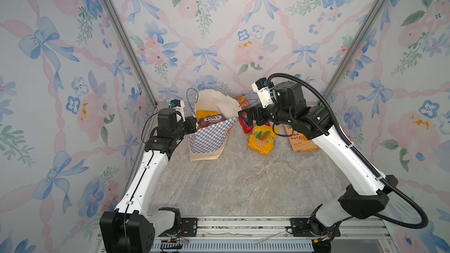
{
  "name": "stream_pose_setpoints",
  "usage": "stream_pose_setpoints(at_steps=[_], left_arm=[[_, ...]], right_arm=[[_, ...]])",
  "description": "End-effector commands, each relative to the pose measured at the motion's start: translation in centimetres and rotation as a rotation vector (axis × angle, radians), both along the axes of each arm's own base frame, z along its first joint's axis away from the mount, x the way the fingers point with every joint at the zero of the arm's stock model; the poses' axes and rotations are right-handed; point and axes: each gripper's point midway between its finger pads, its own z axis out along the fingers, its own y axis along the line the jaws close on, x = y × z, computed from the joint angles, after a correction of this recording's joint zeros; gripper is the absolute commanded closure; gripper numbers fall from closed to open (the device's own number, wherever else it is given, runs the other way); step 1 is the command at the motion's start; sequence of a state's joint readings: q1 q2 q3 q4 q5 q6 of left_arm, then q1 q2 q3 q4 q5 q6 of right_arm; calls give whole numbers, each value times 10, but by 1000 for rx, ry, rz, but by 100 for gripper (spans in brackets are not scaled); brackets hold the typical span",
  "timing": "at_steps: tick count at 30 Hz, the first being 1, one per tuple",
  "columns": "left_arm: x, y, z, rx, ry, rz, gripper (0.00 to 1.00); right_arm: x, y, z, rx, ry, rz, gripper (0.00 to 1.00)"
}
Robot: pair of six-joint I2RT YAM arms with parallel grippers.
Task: Place the snacks into the paper bag
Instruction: Place the snack in the paper bag, then pick up the snack from the top-center of the table.
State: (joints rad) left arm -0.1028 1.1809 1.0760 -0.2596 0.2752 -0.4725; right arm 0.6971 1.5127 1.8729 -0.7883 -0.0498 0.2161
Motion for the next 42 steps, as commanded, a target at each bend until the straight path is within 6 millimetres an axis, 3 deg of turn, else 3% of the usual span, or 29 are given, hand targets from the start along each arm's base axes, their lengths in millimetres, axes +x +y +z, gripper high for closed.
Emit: stream_pose_setpoints(at_steps=[1, 8, 12, 16, 18, 22, 31, 35, 42], left_arm=[[2, -6, 18, -11, -35, -6, 100], [7, -16, 15, -11, -20, -23, 100], [5, -15, 13, -4, -21, -15, 100], [5, -16, 15, -7, -24, -16, 100], [5, -17, 15, -9, -23, -16, 100], [8, -22, 12, -15, -11, -24, 100], [9, -43, 8, -12, 6, -41, 100], [9, -47, 8, -8, 5, -44, 100], [8, -49, 8, -5, 2, -60, 100]], right_arm=[[-1, -20, -25, 47, 86, -47, 0], [-14, -67, -71, 44, 178, -135, 4], [-13, -100, -116, 18, 283, -241, 4], [-6, -131, -172, 21, 416, -363, 3], [-2, -139, -198, 32, 474, -401, 4], [9, -144, -231, 42, 543, -427, 3], [44, -143, -274, 94, 582, -453, 4], [52, -135, -300, 129, 639, -434, 3], [64, -132, -325, 130, 690, -434, 4]])
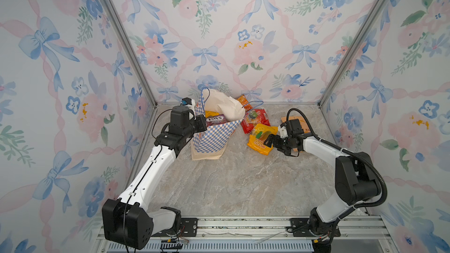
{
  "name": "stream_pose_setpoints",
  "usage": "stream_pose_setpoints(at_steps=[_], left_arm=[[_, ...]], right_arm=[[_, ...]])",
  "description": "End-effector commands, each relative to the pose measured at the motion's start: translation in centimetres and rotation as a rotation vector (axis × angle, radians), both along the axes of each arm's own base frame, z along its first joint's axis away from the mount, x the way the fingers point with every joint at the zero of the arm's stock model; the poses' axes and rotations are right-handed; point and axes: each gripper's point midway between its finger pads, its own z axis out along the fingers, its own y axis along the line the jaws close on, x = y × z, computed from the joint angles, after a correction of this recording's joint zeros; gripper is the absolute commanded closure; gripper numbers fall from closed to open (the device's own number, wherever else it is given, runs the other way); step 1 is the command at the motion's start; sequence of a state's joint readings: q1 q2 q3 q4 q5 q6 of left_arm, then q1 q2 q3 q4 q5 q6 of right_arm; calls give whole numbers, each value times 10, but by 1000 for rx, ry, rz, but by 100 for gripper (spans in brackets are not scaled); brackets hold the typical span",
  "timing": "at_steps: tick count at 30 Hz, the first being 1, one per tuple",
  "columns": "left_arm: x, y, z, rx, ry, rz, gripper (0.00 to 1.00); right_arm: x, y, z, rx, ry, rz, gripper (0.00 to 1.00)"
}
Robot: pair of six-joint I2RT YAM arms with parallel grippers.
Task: Place the snacks into the paper bag
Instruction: Pick up the snack from the top-center of the table.
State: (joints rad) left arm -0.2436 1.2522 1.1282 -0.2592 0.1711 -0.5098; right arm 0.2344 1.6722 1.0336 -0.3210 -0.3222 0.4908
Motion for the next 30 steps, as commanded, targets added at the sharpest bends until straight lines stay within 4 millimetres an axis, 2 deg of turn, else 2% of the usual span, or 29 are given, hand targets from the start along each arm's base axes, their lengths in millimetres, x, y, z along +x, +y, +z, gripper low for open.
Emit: stream_pose_setpoints(at_steps=[1, 12, 18, 26, 30], left_arm=[[0, -9, 10, -21, -20, -29, 100], [-2, -8, 6, -14, -16, -33, 100], [-3, -7, 5, -4, -20, -32, 100], [-4, -6, 5, 1, -24, -34, 100], [-5, -5, 4, 3, -24, -30, 100]], right_arm=[[13, 3, -1, 38, -11, -8, 4], [35, 14, -20, 61, 20, -19, 4], [38, 25, -28, 45, 27, -6, 1], [36, 35, -31, 48, 37, 16, 18], [34, 34, -28, 44, 34, 25, 30]])
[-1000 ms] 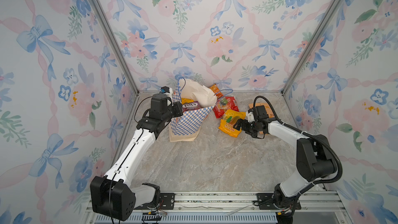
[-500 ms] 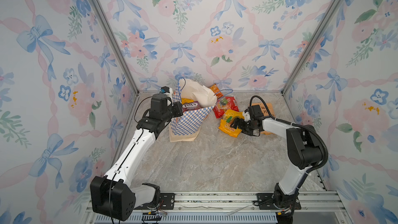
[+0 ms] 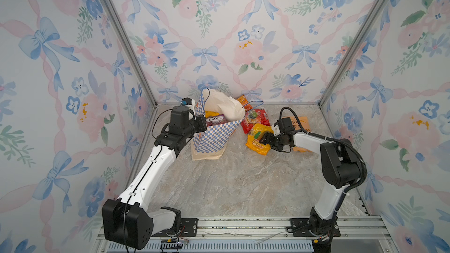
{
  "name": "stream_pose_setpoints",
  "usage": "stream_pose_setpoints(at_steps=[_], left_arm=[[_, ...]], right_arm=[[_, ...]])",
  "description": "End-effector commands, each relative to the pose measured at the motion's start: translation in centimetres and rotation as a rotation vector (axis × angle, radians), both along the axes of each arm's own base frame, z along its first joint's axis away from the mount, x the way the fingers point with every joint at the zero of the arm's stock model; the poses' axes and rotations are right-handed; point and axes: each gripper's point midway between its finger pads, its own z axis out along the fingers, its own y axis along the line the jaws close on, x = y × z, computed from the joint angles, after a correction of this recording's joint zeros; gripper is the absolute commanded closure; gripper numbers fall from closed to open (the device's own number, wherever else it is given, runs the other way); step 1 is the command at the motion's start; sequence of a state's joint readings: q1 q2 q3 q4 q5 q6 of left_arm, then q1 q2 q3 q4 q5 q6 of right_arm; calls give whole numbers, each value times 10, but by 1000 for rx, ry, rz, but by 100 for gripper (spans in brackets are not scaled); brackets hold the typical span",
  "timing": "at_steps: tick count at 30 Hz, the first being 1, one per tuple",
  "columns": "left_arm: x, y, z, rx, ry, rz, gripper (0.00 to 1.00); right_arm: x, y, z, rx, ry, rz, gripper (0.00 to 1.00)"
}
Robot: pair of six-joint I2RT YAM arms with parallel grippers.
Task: Place the snacks into the paper bag
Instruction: Pick up the snack from the top-center of the table.
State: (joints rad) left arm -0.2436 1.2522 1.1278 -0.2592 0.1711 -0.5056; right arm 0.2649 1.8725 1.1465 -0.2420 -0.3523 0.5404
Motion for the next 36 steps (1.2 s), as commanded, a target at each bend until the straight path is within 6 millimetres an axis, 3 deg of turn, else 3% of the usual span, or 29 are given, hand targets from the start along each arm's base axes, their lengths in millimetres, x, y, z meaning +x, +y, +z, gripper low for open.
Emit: stream_pose_setpoints(at_steps=[1, 5, 16, 23, 36], left_arm=[[-5, -5, 5, -1, -24, -29, 100], [-7, -5, 4, -2, -23, -29, 100], [-11, -4, 4, -10, -23, -25, 100], [-9, -7, 3, -15, -15, -36, 100], [-6, -10, 3, -22, -10, -49, 100]], right_arm=[[2, 8, 4, 5, -5, 23, 33], [1, 9, 13, 11, -22, 30, 47], [2, 16, 48, 59, -72, 66, 100], [-2, 18, 85, 77, -134, 91, 100], [-24, 3, 198, 37, -327, 125, 100]])
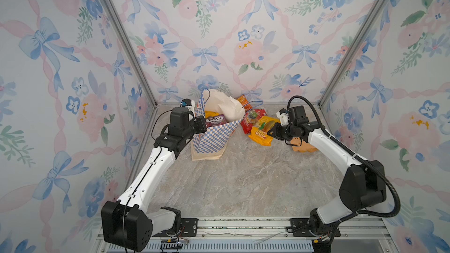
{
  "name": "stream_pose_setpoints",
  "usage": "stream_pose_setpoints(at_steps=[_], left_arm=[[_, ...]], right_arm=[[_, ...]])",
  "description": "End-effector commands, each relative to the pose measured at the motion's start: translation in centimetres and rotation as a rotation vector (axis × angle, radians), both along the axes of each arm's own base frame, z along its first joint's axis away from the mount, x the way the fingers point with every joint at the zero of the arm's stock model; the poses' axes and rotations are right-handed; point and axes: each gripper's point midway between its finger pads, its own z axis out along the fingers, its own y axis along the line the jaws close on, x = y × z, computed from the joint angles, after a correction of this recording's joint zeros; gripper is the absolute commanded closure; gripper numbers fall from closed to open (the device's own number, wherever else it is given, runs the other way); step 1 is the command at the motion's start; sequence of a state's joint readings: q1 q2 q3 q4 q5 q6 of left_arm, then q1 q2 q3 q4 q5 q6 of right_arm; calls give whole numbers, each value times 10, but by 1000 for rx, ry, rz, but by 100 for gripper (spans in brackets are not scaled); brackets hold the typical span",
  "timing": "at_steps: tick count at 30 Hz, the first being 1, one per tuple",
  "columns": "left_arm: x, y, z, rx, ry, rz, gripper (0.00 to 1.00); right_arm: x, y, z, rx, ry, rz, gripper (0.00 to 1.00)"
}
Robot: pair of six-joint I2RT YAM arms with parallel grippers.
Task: Place the snacks into the paper bag
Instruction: Pick up the snack from the top-center of the table.
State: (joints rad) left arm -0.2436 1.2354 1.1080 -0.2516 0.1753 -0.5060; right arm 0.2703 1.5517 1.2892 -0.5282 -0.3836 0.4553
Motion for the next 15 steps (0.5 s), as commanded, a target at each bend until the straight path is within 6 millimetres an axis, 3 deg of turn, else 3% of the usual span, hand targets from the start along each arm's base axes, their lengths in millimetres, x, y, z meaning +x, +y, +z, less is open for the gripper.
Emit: stream_pose_setpoints(at_steps=[1, 5, 12, 15], left_arm=[[-2, -10, 5, -20, -7, -45, 100], [-4, -10, 6, -21, -11, -45, 100], [-5, -11, 7, -26, -16, -47, 100], [-5, -14, 8, -43, -19, -63, 100]], right_arm=[[-3, 1, 58, -2, -140, 35, 100], [-9, -4, 104, -13, -232, 38, 100], [-34, 3, 221, 50, -517, 61, 100], [-46, 11, 257, 43, -620, 78, 100]])
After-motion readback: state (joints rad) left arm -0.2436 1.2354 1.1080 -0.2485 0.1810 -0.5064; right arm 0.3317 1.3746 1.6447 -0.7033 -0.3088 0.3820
